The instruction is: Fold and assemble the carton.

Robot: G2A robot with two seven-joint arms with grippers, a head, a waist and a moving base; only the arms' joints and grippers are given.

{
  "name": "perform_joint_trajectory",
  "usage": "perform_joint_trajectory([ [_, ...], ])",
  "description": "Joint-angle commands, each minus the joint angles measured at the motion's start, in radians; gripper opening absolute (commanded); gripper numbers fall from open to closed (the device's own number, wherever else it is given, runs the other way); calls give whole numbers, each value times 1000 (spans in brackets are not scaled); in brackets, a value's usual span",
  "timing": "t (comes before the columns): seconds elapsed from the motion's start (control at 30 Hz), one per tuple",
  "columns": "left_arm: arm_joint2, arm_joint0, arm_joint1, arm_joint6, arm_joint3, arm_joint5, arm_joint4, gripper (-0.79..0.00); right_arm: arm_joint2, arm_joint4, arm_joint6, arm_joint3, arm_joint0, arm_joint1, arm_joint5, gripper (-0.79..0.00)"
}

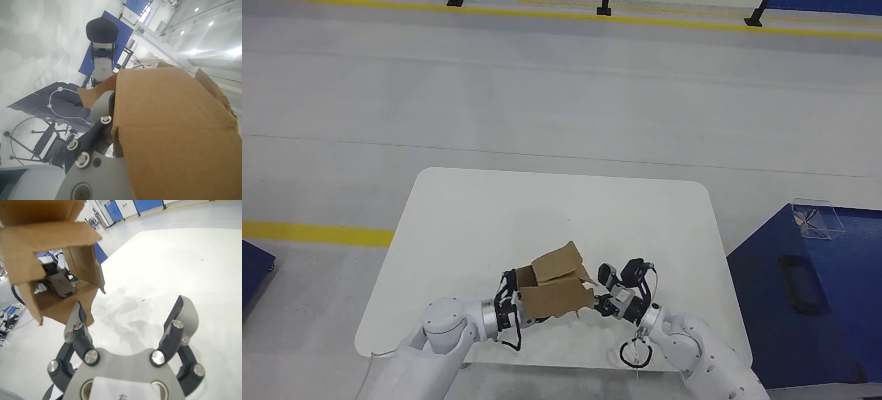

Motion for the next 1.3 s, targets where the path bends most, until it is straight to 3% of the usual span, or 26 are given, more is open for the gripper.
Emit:
perform_joint_trajectory([
  [0.0, -5, -2, 1, 18, 7, -14, 7, -785, 20, -8, -16, -6, -6, 3, -1, 0],
  [0.47, 9, -20, -4, 109, 56, -96, 36, -785, 42, -39, -25, -87, -39, 4, -38, 0],
  [0.83, -9, 7, -2, 123, 25, -226, 32, -785, 92, -52, -19, -47, -13, 7, -31, 0],
  [1.27, -29, 68, 15, 99, -45, -365, 154, -785, 98, -40, 28, -53, 15, 0, -7, 0],
])
